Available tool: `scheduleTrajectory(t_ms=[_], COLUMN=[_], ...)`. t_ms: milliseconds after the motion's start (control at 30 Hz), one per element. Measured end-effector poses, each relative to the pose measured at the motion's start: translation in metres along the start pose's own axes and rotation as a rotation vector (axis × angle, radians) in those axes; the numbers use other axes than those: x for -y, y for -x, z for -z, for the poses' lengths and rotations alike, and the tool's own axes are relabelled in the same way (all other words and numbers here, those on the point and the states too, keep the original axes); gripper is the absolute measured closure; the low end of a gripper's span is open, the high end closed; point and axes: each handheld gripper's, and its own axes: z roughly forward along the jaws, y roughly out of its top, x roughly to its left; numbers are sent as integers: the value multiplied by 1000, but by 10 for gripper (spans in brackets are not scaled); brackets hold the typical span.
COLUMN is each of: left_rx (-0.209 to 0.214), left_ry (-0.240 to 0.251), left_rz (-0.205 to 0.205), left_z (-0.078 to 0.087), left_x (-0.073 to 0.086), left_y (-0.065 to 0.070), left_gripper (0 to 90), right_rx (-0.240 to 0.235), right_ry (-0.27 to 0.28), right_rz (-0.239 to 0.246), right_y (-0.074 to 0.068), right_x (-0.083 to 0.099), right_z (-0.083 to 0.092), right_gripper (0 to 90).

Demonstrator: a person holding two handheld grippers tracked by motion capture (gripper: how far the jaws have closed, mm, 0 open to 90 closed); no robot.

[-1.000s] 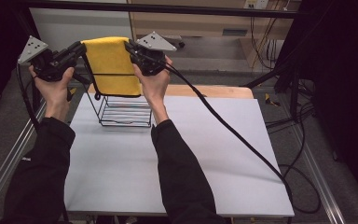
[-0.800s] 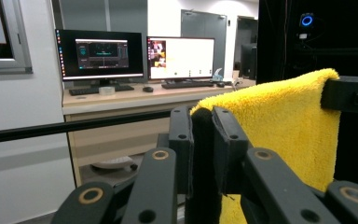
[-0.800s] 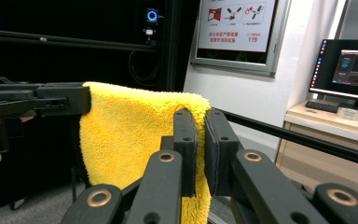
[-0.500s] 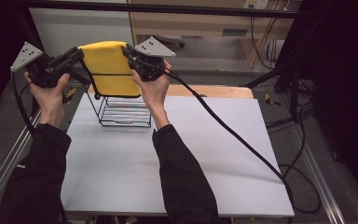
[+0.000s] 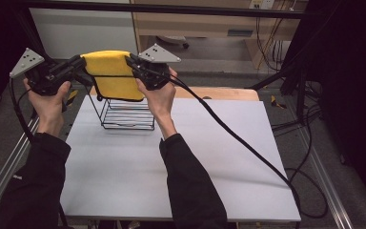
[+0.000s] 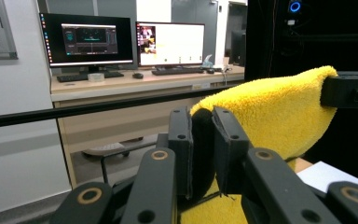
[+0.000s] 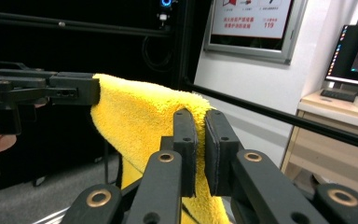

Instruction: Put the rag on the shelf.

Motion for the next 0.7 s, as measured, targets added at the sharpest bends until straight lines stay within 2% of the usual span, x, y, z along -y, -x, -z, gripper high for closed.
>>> scheduleTrajectory(t_ms=[400,700], left_rx=[9,11], left_ry=[-80,-160], left_rz=[-44,-91], left_z=[14,20], left_x=[5,15], left_y=[10,15], left_gripper=[774,764], right_rx=[-42,-74], right_ry=[-73,-158], right_rz=[3,25], right_y=[-9,-14], right_x=[3,12], right_z=[11,15], right_gripper=[839,831])
